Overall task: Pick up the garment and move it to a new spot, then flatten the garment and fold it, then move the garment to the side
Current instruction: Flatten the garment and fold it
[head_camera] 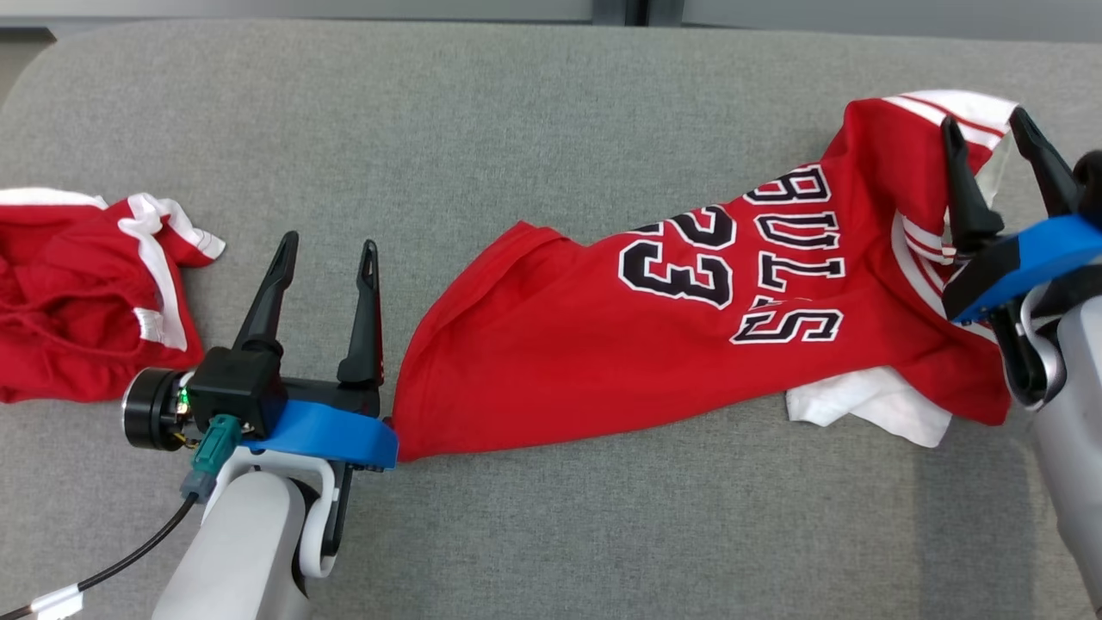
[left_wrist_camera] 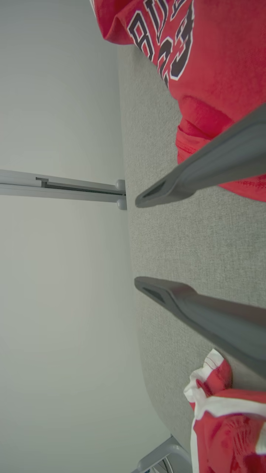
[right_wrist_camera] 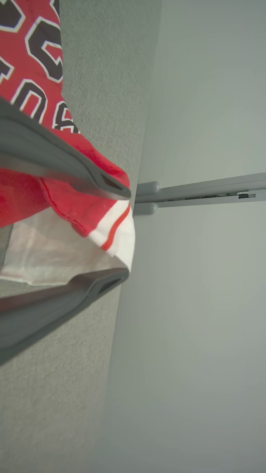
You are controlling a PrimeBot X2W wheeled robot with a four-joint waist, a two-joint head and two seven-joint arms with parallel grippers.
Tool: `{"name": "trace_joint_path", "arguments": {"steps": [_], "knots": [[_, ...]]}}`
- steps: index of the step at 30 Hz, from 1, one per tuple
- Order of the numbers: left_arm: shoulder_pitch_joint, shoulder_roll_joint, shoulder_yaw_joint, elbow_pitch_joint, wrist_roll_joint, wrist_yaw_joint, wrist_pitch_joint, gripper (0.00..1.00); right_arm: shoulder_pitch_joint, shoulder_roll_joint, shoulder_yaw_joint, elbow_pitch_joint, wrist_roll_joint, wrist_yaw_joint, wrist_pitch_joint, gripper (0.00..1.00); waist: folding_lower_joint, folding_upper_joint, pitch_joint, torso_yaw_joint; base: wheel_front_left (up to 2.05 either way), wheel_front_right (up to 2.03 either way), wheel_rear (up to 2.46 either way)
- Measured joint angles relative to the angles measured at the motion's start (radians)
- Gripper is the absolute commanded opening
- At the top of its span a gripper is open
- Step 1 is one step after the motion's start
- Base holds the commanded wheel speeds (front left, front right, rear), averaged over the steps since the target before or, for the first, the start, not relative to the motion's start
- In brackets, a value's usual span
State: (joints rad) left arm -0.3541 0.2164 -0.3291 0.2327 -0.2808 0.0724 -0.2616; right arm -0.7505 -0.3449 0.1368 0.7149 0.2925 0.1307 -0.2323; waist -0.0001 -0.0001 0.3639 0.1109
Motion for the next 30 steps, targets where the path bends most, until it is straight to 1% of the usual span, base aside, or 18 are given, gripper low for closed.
{"name": "trace_joint_path", "arguments": {"steps": [3,6,10,17,20,25,30], "knots": [[0.01,0.001,0.013,0.011,0.003,-0.003,0.0,1.0,0.044,0.012,-0.019,0.004,0.001,0.0,-0.019,1.0,-0.0001,0.0,-0.026,-0.009,0.0,0.0,0.0],[0.032,0.008,0.025,0.018,0.008,-0.008,0.0,1.0,0.112,0.027,-0.036,-0.038,0.0,0.0,-0.026,1.0,-0.0001,0.0,-0.053,-0.024,0.0,0.0,0.0],[0.064,0.013,0.032,0.024,0.009,-0.011,0.0,1.0,0.2,0.054,-0.077,-0.159,-0.012,0.0,-0.029,1.0,-0.0001,0.0,-0.091,-0.046,0.0,0.0,0.0],[0.13,0.021,0.039,0.038,0.002,-0.011,0.0,1.0,0.409,0.13,-0.115,-0.35,-0.05,0.0,-0.029,1.0,-0.0002,-0.0001,-0.167,-0.073,0.0,0.0,0.0],[0.153,0.026,0.039,0.041,-0.002,-0.011,0.0,1.0,0.486,0.161,-0.133,-0.419,-0.064,0.0,-0.012,1.0,-0.0002,-0.0001,-0.19,-0.083,0.0,0.0,0.0],[0.174,0.028,0.034,0.035,-0.008,-0.007,0.004,1.0,0.58,0.198,-0.15,-0.529,-0.083,0.0,0.031,1.0,-0.0001,-0.0001,-0.206,-0.093,0.0,0.0,0.0],[0.186,0.032,0.03,0.026,-0.01,-0.002,0.01,1.0,0.628,0.213,-0.165,-0.602,-0.094,0.0,0.066,1.0,0.0,-0.0002,-0.208,-0.093,0.0,0.0,0.0]]}}
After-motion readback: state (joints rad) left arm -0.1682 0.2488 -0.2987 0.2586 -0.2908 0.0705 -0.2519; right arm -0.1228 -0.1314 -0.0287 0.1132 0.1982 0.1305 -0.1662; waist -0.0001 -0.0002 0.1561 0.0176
